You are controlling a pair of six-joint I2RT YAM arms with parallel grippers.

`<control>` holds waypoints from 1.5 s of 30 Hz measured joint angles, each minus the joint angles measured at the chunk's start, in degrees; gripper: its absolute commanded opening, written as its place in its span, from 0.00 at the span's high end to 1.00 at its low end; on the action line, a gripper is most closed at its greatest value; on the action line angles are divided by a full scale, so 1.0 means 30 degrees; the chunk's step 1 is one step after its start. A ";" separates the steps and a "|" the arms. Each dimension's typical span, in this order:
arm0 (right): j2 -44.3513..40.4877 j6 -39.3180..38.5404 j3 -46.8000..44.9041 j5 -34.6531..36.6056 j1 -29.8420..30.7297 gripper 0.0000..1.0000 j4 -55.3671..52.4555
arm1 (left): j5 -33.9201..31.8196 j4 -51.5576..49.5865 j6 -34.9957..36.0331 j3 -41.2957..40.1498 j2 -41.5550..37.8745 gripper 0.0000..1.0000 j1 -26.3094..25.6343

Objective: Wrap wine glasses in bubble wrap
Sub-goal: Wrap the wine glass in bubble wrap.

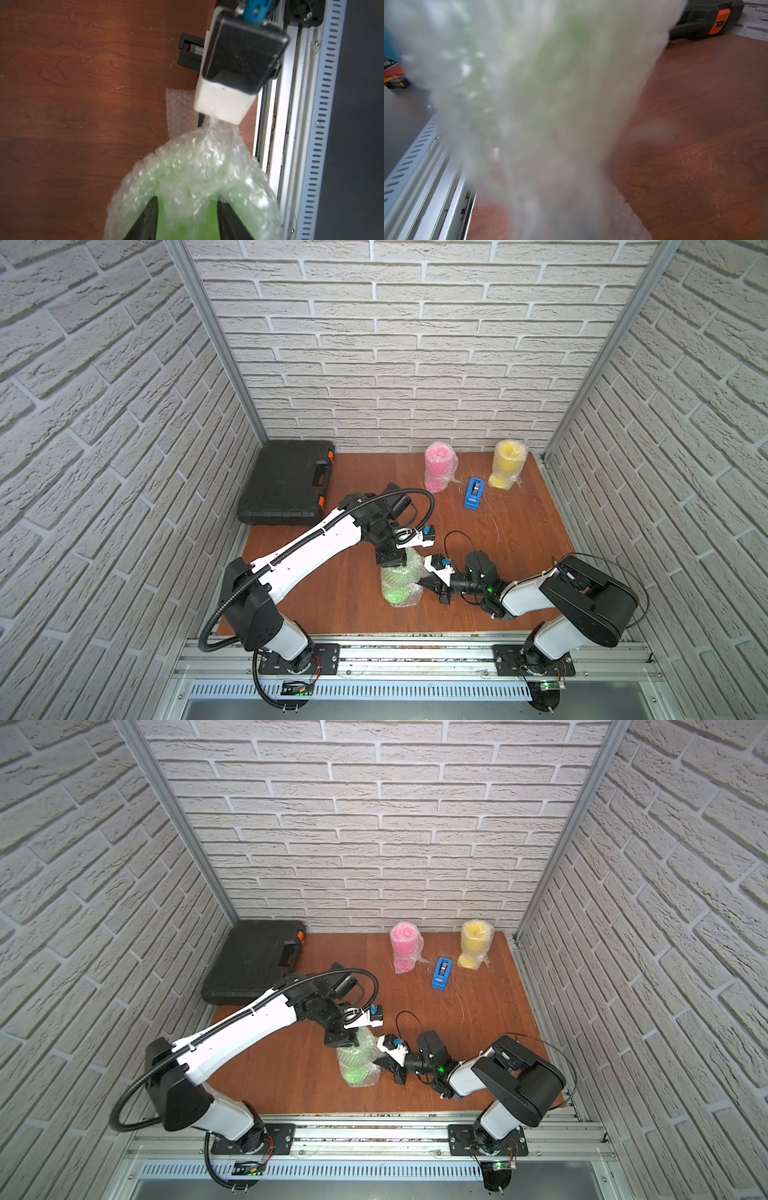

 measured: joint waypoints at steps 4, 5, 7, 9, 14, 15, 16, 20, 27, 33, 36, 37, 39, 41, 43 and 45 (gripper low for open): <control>0.0000 0.0000 0.0000 -0.0080 -0.0007 0.97 -0.0262 | -0.0386 -0.0437 -0.0146 0.0896 -0.0663 0.54 -0.0007; 0.0000 0.0000 0.0000 -0.0087 -0.0007 0.97 -0.0299 | -0.0466 -0.0503 -0.0168 0.1064 -0.0692 0.56 -0.0007; 0.0000 -0.0007 0.0007 -0.0102 -0.0007 0.97 -0.0364 | -0.0568 -0.0612 -0.0211 0.1224 -0.0605 0.60 -0.0007; 0.0000 -0.0015 0.0058 -0.0131 -0.0007 0.97 -0.0423 | -0.0678 -0.0882 -0.0219 0.1253 -0.0160 0.66 -0.0036; 0.0000 -0.0015 0.0138 -0.0146 -0.0007 0.97 -0.0568 | -0.0816 -0.1115 -0.0328 0.0882 0.1945 0.89 -0.0204; 0.0000 -0.0015 0.0138 -0.0138 -0.0007 0.97 -0.0583 | -0.0780 -0.1013 -0.0350 0.0612 0.2375 0.91 -0.0255; 0.0000 -0.0015 0.0146 -0.0146 -0.0007 0.97 -0.0583 | -0.0750 -0.0896 -0.0401 0.0372 0.2652 0.92 -0.0321; 0.0022 -0.0015 0.0255 -0.0211 -0.0007 0.97 -0.0561 | -0.0685 -0.0015 -0.0809 -0.0605 0.3242 0.92 -0.0787; 0.0022 -0.0270 0.0255 -0.0372 0.0000 0.97 -0.0576 | -0.0845 0.1923 -0.2084 -0.1727 0.3067 0.83 -0.1421; 0.0022 -0.0372 0.0313 -0.0430 -0.0007 0.97 -0.0554 | -0.1719 0.1581 -0.2565 -0.1719 0.1996 0.70 -0.1574; 0.0022 -0.0342 0.0313 -0.0430 -0.0007 0.97 -0.0605 | -0.1909 0.1056 -0.2659 -0.1078 0.1377 0.63 -0.1399; 0.0022 -0.0342 0.0313 -0.0430 -0.0007 0.97 -0.0612 | -0.1931 0.0874 -0.2703 -0.0721 0.1158 0.62 -0.1348; 0.0022 -0.0291 0.0313 -0.0430 -0.0007 0.97 -0.0648 | -0.1960 0.0474 -0.2718 0.0255 0.0692 0.60 -0.1224; 0.0029 -0.0284 0.0313 -0.0437 -0.0007 0.97 -0.0656 | -0.1894 0.0036 -0.2798 0.1464 0.0393 0.58 -0.1158; 0.0029 -0.0291 0.0313 -0.0430 -0.0007 0.97 -0.0678 | -0.1647 -0.0262 -0.2856 0.2463 0.0211 0.56 -0.1144; 0.0029 -0.0291 0.0313 -0.0430 -0.0007 0.97 -0.0721 | -0.0940 -0.0568 -0.2951 0.2943 0.0051 0.54 -0.1144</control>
